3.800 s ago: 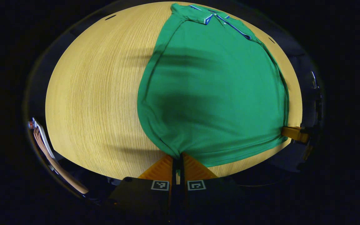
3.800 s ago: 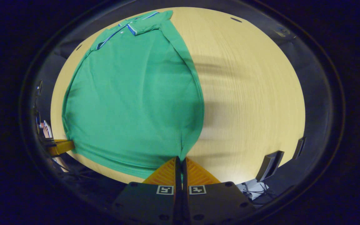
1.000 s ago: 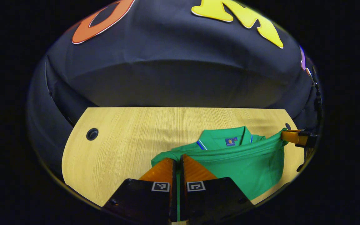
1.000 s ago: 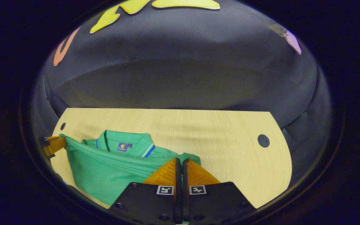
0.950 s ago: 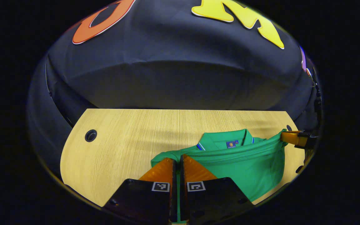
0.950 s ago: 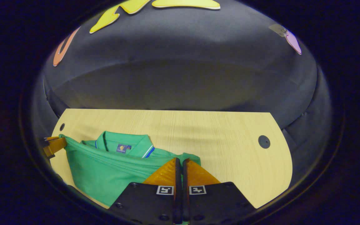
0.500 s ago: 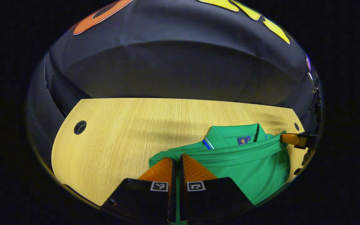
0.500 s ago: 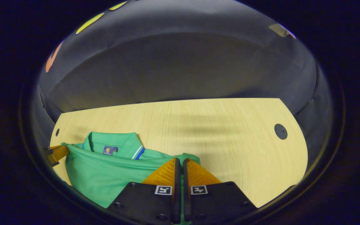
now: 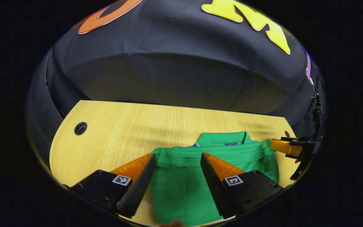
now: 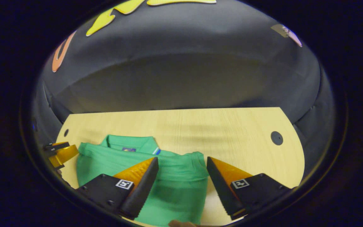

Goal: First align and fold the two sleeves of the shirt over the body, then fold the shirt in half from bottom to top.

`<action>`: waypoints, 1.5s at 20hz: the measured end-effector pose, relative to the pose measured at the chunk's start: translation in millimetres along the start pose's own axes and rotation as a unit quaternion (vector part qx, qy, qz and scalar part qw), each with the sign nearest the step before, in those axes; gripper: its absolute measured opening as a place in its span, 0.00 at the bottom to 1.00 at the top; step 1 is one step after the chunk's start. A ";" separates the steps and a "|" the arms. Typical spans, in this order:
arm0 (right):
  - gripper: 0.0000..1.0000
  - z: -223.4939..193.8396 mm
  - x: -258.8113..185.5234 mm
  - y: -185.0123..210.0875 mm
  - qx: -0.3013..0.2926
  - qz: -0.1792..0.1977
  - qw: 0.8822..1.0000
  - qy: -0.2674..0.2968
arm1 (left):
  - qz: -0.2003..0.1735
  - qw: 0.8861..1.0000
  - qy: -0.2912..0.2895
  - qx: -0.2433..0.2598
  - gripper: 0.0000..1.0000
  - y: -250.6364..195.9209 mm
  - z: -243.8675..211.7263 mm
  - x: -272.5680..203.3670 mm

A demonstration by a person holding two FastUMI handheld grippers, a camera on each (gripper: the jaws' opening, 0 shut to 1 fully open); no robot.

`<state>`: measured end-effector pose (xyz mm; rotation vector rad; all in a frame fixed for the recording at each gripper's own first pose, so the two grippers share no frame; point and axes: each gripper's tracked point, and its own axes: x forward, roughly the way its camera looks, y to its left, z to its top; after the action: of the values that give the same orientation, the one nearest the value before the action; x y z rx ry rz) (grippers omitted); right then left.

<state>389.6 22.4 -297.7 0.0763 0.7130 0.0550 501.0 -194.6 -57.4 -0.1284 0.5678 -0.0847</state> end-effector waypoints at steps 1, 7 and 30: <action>0.96 6.1 -16.1 0.8 -0.001 -0.001 1.000 -0.009 | 0.005 1.000 -0.011 0.007 1.00 0.8 8.1 -11.8; 0.99 45.0 -152.3 15.6 0.005 0.000 0.996 -0.089 | 0.021 0.997 -0.079 0.001 0.99 -5.6 54.6 -115.7; 0.96 1.4 -474.8 9.8 -0.011 -0.030 0.954 -0.299 | 0.032 0.970 -0.242 0.011 0.98 -16.5 51.1 -391.4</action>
<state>31.8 -4.2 13.4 0.0447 0.1073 -0.0197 199.1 -160.8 195.2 -0.1040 0.0836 0.0039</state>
